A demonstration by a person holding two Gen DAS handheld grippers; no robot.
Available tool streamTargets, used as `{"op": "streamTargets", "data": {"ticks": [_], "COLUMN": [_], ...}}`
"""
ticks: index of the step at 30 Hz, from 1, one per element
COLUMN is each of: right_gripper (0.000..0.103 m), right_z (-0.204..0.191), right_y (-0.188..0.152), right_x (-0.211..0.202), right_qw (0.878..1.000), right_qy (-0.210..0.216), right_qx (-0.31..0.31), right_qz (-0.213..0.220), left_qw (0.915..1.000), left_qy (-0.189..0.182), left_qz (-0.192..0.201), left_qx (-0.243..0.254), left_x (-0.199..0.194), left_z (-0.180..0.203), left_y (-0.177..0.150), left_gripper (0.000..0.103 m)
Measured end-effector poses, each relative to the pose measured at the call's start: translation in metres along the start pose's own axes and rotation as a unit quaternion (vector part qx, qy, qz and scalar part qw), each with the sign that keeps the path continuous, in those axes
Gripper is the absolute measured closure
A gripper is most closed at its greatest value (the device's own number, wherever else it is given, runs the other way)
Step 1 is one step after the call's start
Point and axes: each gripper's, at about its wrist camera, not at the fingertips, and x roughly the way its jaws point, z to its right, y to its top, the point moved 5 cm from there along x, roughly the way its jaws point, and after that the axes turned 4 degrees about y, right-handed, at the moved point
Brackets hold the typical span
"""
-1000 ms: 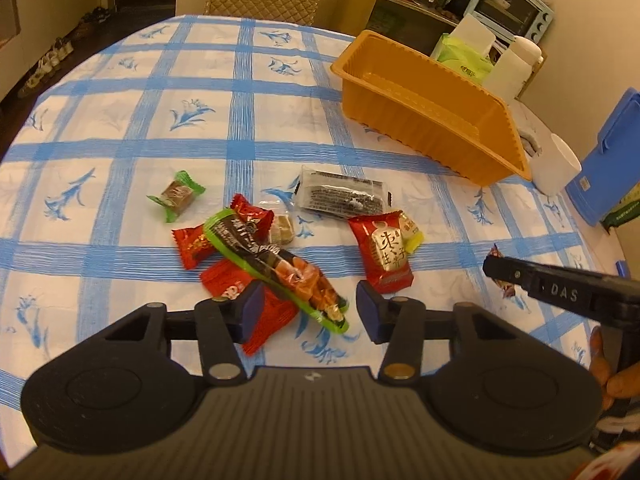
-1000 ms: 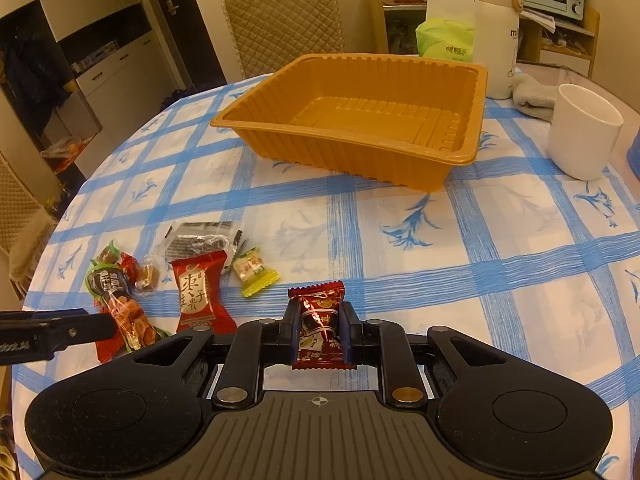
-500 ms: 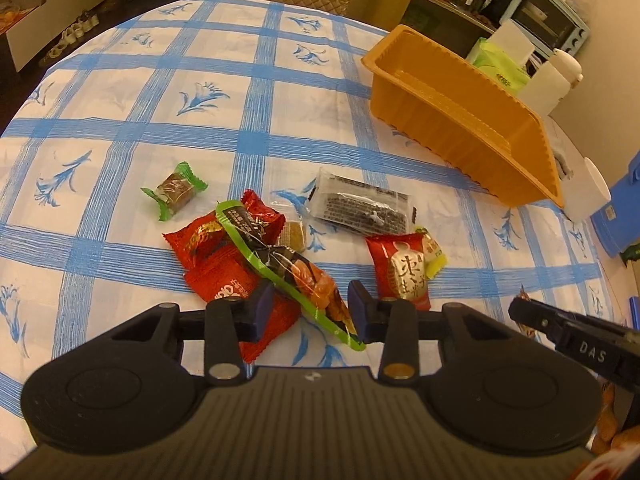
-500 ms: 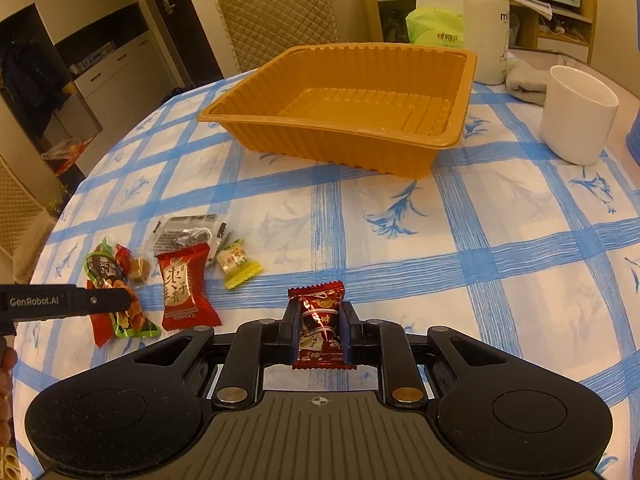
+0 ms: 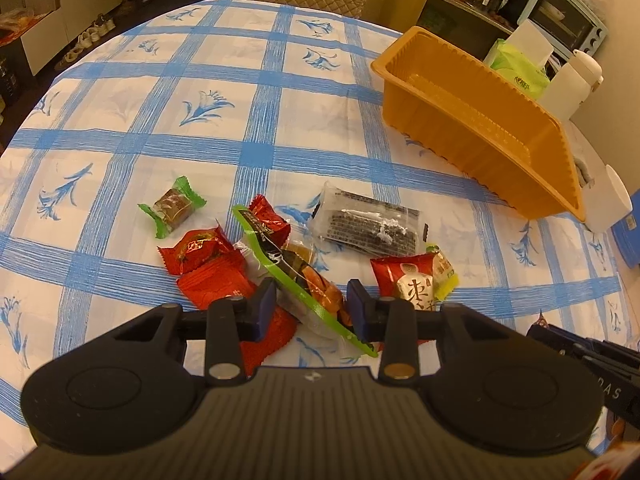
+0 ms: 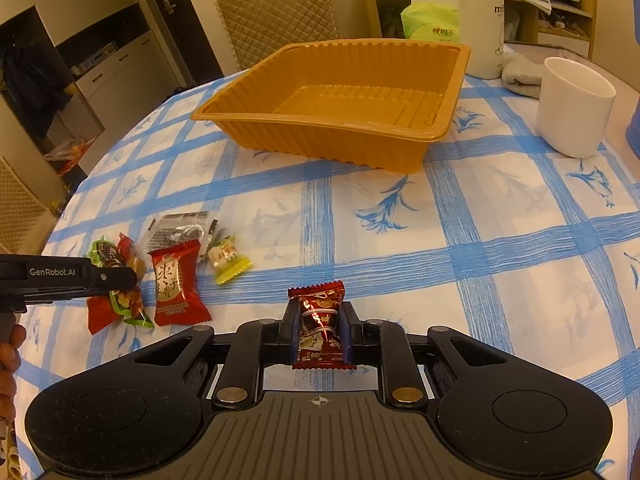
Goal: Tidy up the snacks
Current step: 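Grasp the long green-edged snack bar with the left tool while the right tool holds the candy, then lift the snack bar with the left tool over the orange tray while the right tool carries the candy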
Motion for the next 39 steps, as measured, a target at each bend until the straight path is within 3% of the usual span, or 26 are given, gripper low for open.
{"op": "streamTargets", "data": {"ticks": [6, 14, 21, 25, 30, 39], "right_gripper": [0.083, 0.083, 0.083, 0.083, 0.083, 0.083], "right_z": [0.005, 0.005, 0.003, 0.004, 0.004, 0.006], "right_y": [-0.001, -0.003, -0.004, -0.006, -0.011, -0.019], "right_x": [-0.002, -0.002, -0.004, -0.005, -0.01, -0.017], "right_qw": [1.0, 1.0, 1.0, 1.0, 1.0, 1.0], "right_qy": [0.005, 0.017, 0.025, 0.026, 0.027, 0.026], "right_qx": [0.006, 0.009, 0.009, 0.01, 0.009, 0.012], "right_qz": [-0.001, -0.002, -0.002, -0.003, -0.001, 0.0], "left_qw": [0.9979, 0.9934, 0.9841, 0.9851, 0.9884, 0.9891], "left_qy": [-0.033, -0.049, -0.045, -0.029, -0.014, -0.013], "left_qz": [-0.035, -0.05, -0.067, -0.077, -0.076, -0.063], "left_qx": [0.043, 0.091, 0.158, 0.151, 0.131, 0.132], "left_x": [-0.009, -0.033, -0.056, -0.047, -0.039, -0.028], "left_z": [-0.004, -0.008, -0.006, -0.008, -0.008, 0.011], "left_y": [-0.007, -0.032, -0.052, -0.057, -0.057, -0.055], "left_gripper": [0.079, 0.083, 0.085, 0.084, 0.069, 0.066]}}
